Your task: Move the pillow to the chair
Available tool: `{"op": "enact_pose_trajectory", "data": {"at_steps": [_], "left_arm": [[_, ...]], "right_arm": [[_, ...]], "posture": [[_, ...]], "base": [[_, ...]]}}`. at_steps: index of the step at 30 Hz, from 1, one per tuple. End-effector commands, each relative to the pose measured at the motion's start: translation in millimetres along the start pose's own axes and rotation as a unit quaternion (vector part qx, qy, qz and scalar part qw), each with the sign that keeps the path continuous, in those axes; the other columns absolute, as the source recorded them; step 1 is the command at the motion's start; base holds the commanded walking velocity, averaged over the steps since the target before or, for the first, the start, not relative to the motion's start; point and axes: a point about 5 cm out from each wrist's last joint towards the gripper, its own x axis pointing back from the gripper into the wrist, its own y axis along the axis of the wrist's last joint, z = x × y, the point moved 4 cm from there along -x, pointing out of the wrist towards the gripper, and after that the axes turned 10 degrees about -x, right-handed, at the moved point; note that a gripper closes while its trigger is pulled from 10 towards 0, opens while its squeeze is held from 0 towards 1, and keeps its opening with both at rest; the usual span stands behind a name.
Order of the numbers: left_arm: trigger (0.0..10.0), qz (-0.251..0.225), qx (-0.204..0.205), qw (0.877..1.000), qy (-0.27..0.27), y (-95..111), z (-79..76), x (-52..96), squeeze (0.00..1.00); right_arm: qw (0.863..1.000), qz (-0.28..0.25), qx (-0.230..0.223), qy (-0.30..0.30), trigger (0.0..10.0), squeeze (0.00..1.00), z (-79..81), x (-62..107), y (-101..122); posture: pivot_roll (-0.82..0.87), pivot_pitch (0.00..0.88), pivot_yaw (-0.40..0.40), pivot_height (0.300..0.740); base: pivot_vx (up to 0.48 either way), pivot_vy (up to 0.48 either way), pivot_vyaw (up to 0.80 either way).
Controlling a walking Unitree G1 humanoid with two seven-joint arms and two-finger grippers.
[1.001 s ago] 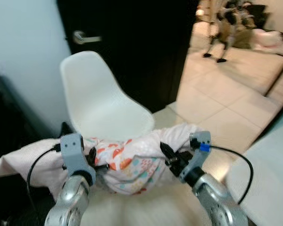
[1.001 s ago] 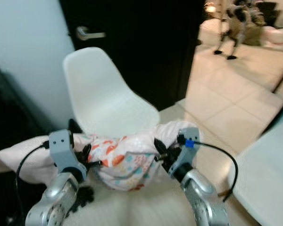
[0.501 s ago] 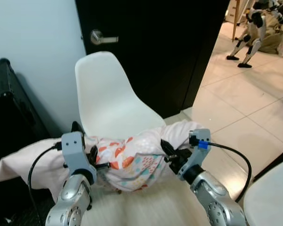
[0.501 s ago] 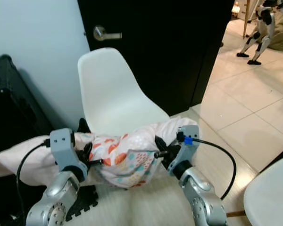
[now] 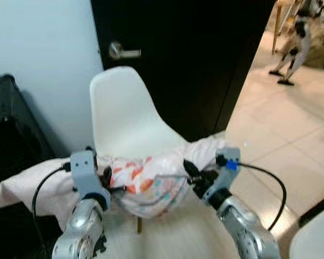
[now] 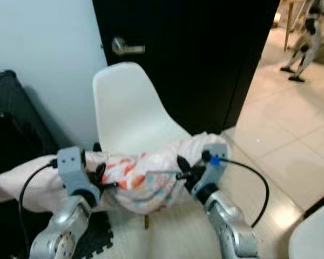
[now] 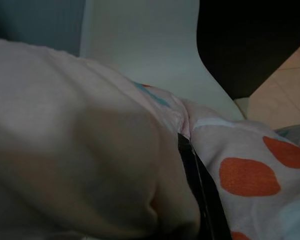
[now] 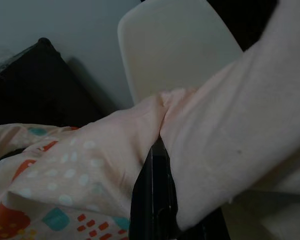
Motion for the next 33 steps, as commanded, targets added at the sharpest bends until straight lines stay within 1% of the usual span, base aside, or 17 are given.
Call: {"op": "enact_pose_trajectory", "data": {"at_steps": [1,6,25,31,33], "left_arm": [[10.0,-0.031,-0.002,0.999,-0.024,14.6,-12.5,-1.0,0.00],[10.0,-0.034,-0.004,0.999,-0.027,16.1,-13.5,-2.2,0.00],[10.0,-0.036,-0.006,0.999,-0.029,18.2,-13.9,-2.5,0.00],[10.0,-0.036,-0.007,0.999,-0.026,18.7,-12.7,-2.8,0.00],[10.0,-0.036,-0.007,0.999,-0.025,18.8,-12.7,-2.9,0.00]], "right_arm": [[1.000,0.000,0.002,0.014,10.0,0.00,5.4,-1.8,0.4],[1.000,-0.004,0.005,0.021,10.0,0.00,7.9,-2.7,2.2],[1.000,-0.012,0.001,0.015,10.0,0.00,5.9,-6.1,4.1],[1.000,-0.003,0.004,0.006,10.0,0.00,4.8,-12.5,0.8],[1.000,0.014,0.015,0.007,10.0,0.00,5.2,-18.7,-4.8]], "posture": [[-0.02,0.046,0.013,0.740],[-0.02,0.039,0.013,0.740],[-0.02,0.045,0.021,0.740],[-0.02,0.048,0.022,0.740],[-0.02,0.047,0.023,0.740]], "base": [[0.319,0.000,0.00],[0.316,0.000,0.00],[0.324,0.000,0.00],[0.334,0.000,0.00],[0.341,0.000,0.00]]}}
